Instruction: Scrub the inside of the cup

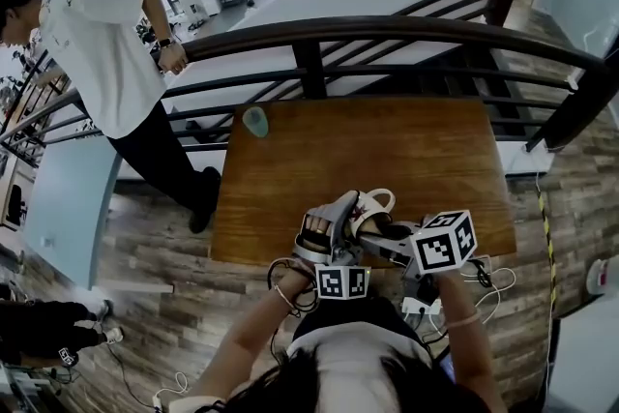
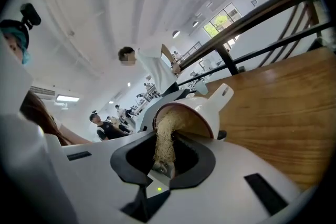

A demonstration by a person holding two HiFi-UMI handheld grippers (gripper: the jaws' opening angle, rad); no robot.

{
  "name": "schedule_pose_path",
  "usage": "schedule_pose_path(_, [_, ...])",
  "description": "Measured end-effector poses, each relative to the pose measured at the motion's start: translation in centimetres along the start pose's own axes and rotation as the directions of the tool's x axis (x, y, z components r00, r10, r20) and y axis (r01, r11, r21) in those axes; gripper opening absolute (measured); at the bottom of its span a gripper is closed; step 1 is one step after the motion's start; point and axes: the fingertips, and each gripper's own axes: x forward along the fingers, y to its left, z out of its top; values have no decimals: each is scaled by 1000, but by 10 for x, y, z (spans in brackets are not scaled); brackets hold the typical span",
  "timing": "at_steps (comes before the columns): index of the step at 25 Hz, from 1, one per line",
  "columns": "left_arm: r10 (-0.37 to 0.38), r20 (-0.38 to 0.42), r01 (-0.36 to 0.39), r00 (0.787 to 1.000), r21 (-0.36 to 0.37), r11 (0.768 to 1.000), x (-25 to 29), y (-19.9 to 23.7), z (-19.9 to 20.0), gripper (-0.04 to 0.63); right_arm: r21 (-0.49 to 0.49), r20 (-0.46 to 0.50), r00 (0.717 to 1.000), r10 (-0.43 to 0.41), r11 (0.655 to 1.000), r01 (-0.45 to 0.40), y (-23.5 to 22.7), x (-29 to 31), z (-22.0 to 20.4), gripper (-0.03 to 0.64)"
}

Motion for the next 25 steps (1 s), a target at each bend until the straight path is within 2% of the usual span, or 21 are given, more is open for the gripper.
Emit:
schedule_pose_path(6, [41, 10, -40, 999, -33, 999, -4, 6, 4, 388, 102, 115, 987, 112, 987, -124, 10, -5, 8, 71])
schedule_pose_path(10, [56, 11, -55, 998, -57, 997, -6, 14, 5, 388, 183, 239, 947, 213, 948, -260, 18, -10, 22, 71])
schedule_pose_path(14, [78, 25, -77, 997, -44, 996, -9, 21, 7, 388, 248, 333, 903, 269, 900, -360, 23, -15, 28, 71])
schedule_pose_path(17, [104, 30, -102, 994, -48, 994, -8, 24, 9, 388, 301, 430, 849, 307, 838, -455, 23, -21, 33, 71])
schedule_pose_path(22, [129, 36, -127, 991, -66, 990, -6, 30, 6, 388, 367, 579, 734, 355, 691, -623, 23, -27, 47, 71])
schedule_pose_path(24, [135, 39, -132, 990, -71, 989, -6, 35, 4, 388, 379, 612, 703, 363, 645, -663, 23, -26, 52, 71])
schedule_pose_path(25, [135, 40, -132, 990, -73, 989, -5, 36, 3, 388, 384, 620, 696, 362, 633, -672, 24, -26, 54, 71])
